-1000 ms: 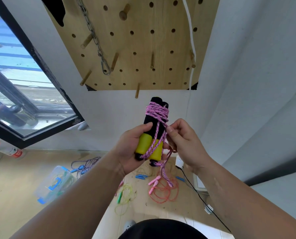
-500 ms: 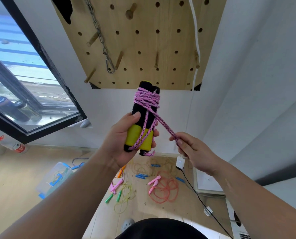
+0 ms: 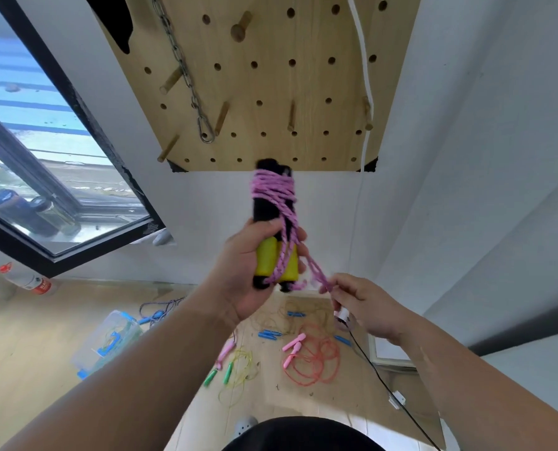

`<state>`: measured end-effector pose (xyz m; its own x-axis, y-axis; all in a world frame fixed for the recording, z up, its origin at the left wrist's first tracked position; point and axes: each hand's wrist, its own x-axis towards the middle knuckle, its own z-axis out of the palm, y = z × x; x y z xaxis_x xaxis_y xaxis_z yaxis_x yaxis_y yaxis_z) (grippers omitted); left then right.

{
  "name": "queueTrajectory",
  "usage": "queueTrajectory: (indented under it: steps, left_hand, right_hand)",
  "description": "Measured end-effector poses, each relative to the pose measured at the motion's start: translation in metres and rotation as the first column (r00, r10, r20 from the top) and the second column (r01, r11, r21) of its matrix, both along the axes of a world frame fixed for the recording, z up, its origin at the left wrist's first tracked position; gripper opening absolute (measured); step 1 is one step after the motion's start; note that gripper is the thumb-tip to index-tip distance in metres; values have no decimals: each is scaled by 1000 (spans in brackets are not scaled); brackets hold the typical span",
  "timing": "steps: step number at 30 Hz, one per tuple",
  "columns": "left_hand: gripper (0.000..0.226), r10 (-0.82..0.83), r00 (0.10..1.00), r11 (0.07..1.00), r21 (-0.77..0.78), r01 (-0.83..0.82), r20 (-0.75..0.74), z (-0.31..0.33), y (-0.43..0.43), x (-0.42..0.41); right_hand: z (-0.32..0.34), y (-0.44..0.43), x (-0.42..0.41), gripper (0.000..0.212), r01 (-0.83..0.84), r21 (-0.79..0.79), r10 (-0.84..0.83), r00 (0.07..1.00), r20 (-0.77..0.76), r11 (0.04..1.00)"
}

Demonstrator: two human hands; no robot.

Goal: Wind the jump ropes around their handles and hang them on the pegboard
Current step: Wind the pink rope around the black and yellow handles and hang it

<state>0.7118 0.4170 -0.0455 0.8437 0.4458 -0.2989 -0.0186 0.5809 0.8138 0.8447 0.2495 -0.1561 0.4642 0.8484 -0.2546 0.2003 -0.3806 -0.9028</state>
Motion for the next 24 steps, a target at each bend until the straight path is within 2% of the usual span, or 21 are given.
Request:
queueTrajectory:
  steps: [2,5,7,8,10,11,12,14,16,17,18,20,24]
  left_hand:
    - [43,130,992,985,113,-129,6,8,18,-3]
    - [18,255,967,939,241,-246,-6,15,29,-10]
    - [15,252,968,937,254,-239,-20,15,24,-12]
    - [16,236,972,939,262,-223,-19,14,21,-13]
    - [20,165,985,942,302,-146,-40,12,19,-13]
    - [23,113,991,938,336,-81,-75,13,19,-13]
    - [27,56,991,928,371,-7,-120,13,18,-13]
    - [39,-59,979,911,391,132,-193,11,13,-12]
    - [44,-144,972,914,353,202,-186,8,6,-11]
    - [45,-158,974,918,339,206,-165,7,4,-10]
    - [46,-149,978,926,328,189,-144,8,4,-9]
    - [45,-99,989,939,318,129,-109,12,9,-9]
    - [38,-42,993,929,362,79,-110,13,16,-12]
  right_hand:
    - [-8,-10,6,29,122,22,-117,980,-159,992]
    - [-17,-20,17,30,272,33,-238,888,-393,962]
    - [-22,-19,24,31,291,-79,-298,867,-399,954]
    - [-27,-18,28,31,272,-191,-320,901,-294,943]
    - [-31,-13,32,26,259,-435,-234,966,111,862]
    - [-26,-10,31,24,289,-444,-199,951,238,848]
    - [-16,-3,27,27,295,-368,-223,948,227,882]
    - [14,14,15,38,186,-105,-192,980,-50,977]
    - [44,31,-2,49,20,166,26,962,-273,986]
    - [54,38,-9,47,-48,273,132,946,-296,961]
    - [58,43,-17,38,-93,343,195,941,-276,935]
    - [52,48,-29,14,-90,341,163,967,-194,936]
    - [20,43,-25,23,0,161,-16,995,98,987]
